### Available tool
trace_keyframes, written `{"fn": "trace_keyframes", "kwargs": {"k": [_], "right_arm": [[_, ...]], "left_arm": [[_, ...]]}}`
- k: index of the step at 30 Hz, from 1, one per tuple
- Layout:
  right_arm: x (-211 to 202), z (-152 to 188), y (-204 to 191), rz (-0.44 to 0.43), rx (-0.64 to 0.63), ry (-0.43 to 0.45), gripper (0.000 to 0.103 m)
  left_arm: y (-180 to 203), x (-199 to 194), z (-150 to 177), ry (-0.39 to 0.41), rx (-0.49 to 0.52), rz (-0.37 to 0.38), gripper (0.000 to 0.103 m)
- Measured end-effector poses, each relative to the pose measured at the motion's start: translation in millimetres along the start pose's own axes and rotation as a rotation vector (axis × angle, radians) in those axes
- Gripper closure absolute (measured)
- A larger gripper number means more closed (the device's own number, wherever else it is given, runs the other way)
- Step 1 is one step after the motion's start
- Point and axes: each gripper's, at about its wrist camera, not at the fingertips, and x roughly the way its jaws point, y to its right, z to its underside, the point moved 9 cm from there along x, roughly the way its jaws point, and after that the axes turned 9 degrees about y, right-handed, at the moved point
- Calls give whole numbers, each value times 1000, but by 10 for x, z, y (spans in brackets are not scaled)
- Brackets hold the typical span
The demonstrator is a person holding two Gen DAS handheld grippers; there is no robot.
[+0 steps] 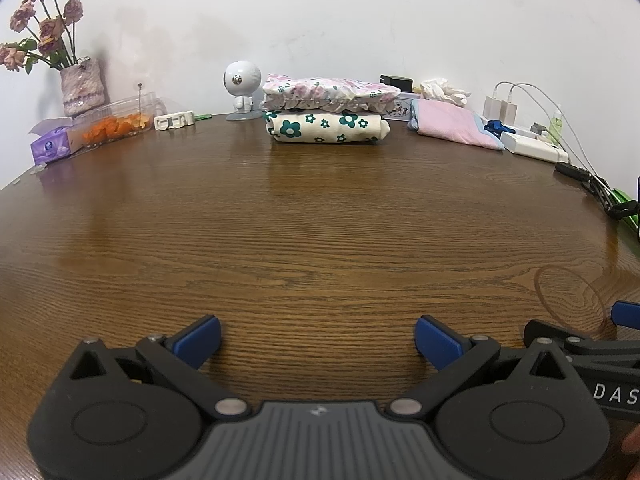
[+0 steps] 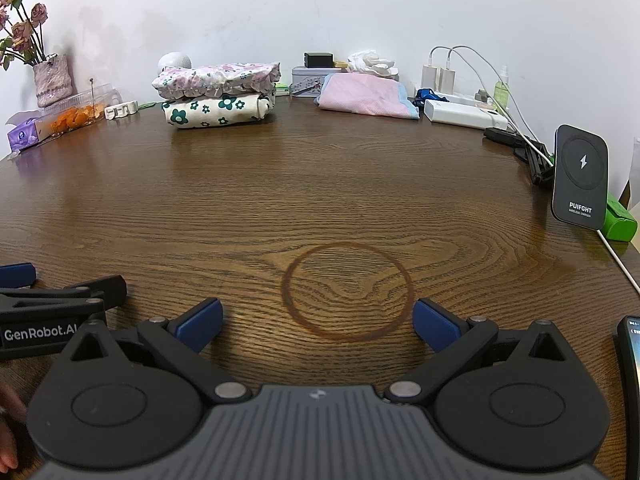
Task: Fold clothes
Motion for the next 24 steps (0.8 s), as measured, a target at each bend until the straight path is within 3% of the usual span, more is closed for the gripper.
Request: {"fn": "trace_keyframes", "kwargs": {"k": [24], "right_arm": [[9, 0, -5, 2, -2, -3, 1]], "left_arm": [[-18, -37, 18, 1, -6, -22, 0]]}}
